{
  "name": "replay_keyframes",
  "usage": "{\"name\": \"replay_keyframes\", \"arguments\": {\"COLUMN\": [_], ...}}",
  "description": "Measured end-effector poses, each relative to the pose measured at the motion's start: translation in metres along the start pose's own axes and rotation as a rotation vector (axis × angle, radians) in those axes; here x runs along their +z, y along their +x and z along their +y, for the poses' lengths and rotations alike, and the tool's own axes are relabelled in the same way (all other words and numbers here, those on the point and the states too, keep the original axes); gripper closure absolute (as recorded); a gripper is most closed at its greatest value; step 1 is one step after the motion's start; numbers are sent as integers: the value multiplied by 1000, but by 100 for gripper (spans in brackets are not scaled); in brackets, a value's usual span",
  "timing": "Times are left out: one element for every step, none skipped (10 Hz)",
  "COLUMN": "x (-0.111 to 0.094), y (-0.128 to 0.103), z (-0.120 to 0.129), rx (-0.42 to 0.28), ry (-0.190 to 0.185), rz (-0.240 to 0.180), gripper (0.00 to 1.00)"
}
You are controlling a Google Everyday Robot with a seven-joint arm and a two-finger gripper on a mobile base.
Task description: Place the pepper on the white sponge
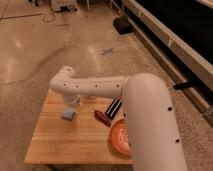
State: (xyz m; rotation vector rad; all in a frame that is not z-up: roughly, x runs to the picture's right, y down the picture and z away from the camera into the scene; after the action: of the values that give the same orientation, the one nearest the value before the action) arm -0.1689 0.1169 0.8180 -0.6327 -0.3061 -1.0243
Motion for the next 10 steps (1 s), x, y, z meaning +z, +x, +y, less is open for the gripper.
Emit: {"name": "replay_keyframes", "arguments": {"x": [-2,-7,-13,-13,-9,0,11,19,26,31], "y": [-1,0,6,8,10,10,13,15,13,15], "z": [-2,1,6,12,19,25,34,39,42,46], "rx": [-15,-41,-74,-96,-134,-177,-218,-261,-308,-328], "ry": [28,71,161,210,227,234,244,249,246,233], "rz": [-9,-22,-41,-46,-42,-42,-39,-28,-14,3], "gripper": [50,42,30,23,20,20,20,20,20,20]}}
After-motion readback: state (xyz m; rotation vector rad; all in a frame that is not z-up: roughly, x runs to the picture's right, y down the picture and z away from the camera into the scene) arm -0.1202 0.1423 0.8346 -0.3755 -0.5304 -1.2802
